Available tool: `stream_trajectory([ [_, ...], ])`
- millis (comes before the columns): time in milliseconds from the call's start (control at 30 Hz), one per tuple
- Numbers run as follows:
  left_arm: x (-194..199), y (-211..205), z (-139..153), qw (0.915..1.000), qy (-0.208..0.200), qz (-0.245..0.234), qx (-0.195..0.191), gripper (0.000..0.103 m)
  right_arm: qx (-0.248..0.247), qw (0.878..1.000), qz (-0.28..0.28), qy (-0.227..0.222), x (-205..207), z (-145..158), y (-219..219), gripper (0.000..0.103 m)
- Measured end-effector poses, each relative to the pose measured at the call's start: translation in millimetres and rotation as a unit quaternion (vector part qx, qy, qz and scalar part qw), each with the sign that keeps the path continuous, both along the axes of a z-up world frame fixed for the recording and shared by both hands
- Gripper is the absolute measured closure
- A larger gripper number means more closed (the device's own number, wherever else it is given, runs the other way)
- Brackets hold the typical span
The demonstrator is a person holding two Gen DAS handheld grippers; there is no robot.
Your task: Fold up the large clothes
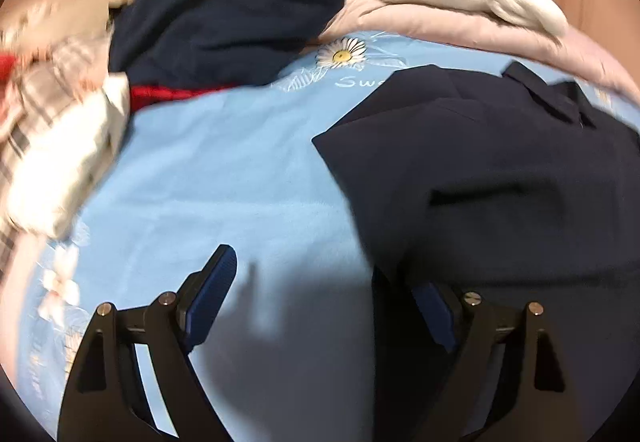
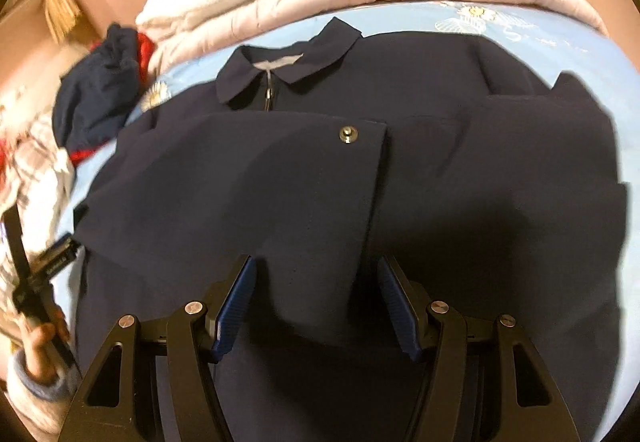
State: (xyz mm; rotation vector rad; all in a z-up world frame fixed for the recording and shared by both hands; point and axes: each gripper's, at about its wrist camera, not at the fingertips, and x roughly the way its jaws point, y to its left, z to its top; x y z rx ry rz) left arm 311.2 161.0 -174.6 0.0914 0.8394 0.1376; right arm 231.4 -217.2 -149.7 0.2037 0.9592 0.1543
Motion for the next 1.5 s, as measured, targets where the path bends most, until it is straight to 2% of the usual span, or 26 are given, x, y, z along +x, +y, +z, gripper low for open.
stream_trajectory([
  [100, -17.8, 6.7, 17.2, 0.9995, -0.009, -0.006, -0.031, 0.019, -0.085, 0.996, 0.007, -0.035, -13.5, 22.1, 3.2, 0.04],
  [133, -22.1, 7.9, 21.4, 0.9989, -0.014, -0.009, -0.044, 0.019, -0.093, 0.994, 0.012, -0.048, -15.2, 27.8, 2.6, 0.04],
  [200, -18.4, 8.7, 38.1, 0.9962, -0.028, -0.018, -0.08, 0.019, -0.085, 0.993, 0.034, -0.074, -14.2, 39.7, 4.7, 0.041],
  [300, 10.7, -3.1, 52.8, 0.9886, -0.021, -0.047, -0.142, 0.022, -0.07, 0.993, 0.055, -0.08, 1.0, 41.0, 17.0, 0.041],
  [333, 18.0, -10.2, 56.5, 0.9871, -0.023, -0.057, -0.148, 0.03, -0.067, 0.993, 0.056, -0.083, 7.8, 39.1, 22.1, 0.042],
  [367, 28.4, -19.9, 60.0, 0.9854, -0.022, -0.071, -0.154, 0.033, -0.061, 0.993, 0.056, -0.082, 13.3, 36.8, 25.8, 0.047],
  [400, 36.0, -27.6, 60.7, 0.9839, -0.005, -0.087, -0.156, 0.041, -0.051, 0.994, 0.057, -0.075, 20.4, 33.2, 29.3, 0.053],
  [433, 43.1, -35.0, 58.1, 0.9807, 0.006, -0.097, -0.17, 0.048, -0.047, 0.995, 0.058, -0.071, 25.2, 29.7, 32.5, 0.053],
  [467, 46.3, -41.1, 52.7, 0.9786, 0.021, -0.103, -0.177, 0.051, -0.049, 0.995, 0.059, -0.065, 27.2, 25.8, 36.6, 0.054],
  [500, 48.2, -45.9, 44.2, 0.9787, 0.04, -0.104, -0.172, 0.056, -0.057, 0.995, 0.057, -0.059, 27.0, 20.9, 38.6, 0.054],
  [567, 42.8, -53.1, 23.1, 0.9821, 0.066, -0.112, -0.137, 0.056, -0.068, 0.994, 0.066, -0.047, 19.2, 12.2, 41.0, 0.054],
  [633, 37.6, -52.6, -5.6, 0.9815, 0.099, -0.118, -0.114, 0.055, -0.089, 0.993, 0.07, -0.039, 9.5, 1.3, 36.8, 0.054],
  [667, 34.8, -52.5, -14.0, 0.9815, 0.103, -0.12, -0.108, 0.055, -0.097, 0.992, 0.068, -0.038, 7.9, -2.8, 34.1, 0.054],
  [700, 31.4, -54.3, -15.8, 0.983, 0.09, -0.126, -0.098, 0.055, -0.094, 0.993, 0.065, -0.04, 6.4, -7.3, 29.2, 0.054],
  [767, 31.7, -54.5, -9.0, 0.9842, 0.088, -0.114, -0.104, 0.056, -0.082, 0.994, 0.064, -0.045, 5.8, -8.7, 24.2, 0.054],
  [833, 30.2, -47.5, 1.6, 0.9815, 0.094, -0.091, -0.139, 0.052, -0.088, 0.994, 0.058, -0.038, 6.1, -4.8, 25.9, 0.054],
  [867, 23.8, -42.1, 7.0, 0.9792, 0.092, -0.085, -0.16, 0.048, -0.087, 0.994, 0.052, -0.031, 5.2, -1.7, 25.7, 0.054],
  [933, 1.5, -33.8, 26.0, 0.9725, 0.082, -0.081, -0.202, 0.024, -0.054, 0.997, 0.041, -0.022, -8.7, 11.2, 18.3, 0.054],
  [1000, -30.0, -23.9, 43.5, 0.9671, 0.065, -0.084, -0.231, 0.015, -0.024, 0.998, 0.039, -0.033, -30.2, 22.8, 7.9, 0.048],
  [1100, -90.3, -4.6, 71.6, 0.9669, 0.045, -0.074, -0.24, 0.012, 0.01, 0.998, 0.03, -0.047, -84.8, 39.6, -19.1, 0.042],
  [1200, -148.0, 17.9, 87.2, 0.9629, 0.04, -0.062, -0.26, 0.0, 0.027, 0.999, 0.002, -0.045, -143.0, 49.3, -56.6, 0.041],
  [1300, -198.4, 47.0, 87.2, 0.9542, 0.045, -0.05, -0.292, 0.0, 0.043, 0.998, -0.032, -0.044, -190.9, 55.0, -92.1, 0.034],
  [1367, -220.5, 62.5, 79.1, 0.9499, 0.055, -0.03, -0.306, 0.0, 0.051, 0.997, -0.048, -0.044, -216.9, 55.9, -111.5, 0.032],
  [1433, -248.0, 80.1, 69.6, 0.9415, 0.061, -0.01, -0.331, 0.0, 0.051, 0.996, -0.062, -0.038, -237.2, 52.4, -128.2, 0.032],
  [1500, -273.7, 97.0, 63.0, 0.9418, 0.067, 0.016, -0.329, 0.001, 0.053, 0.995, -0.075, -0.033, -253.2, 47.0, -143.3, 0.032],
])
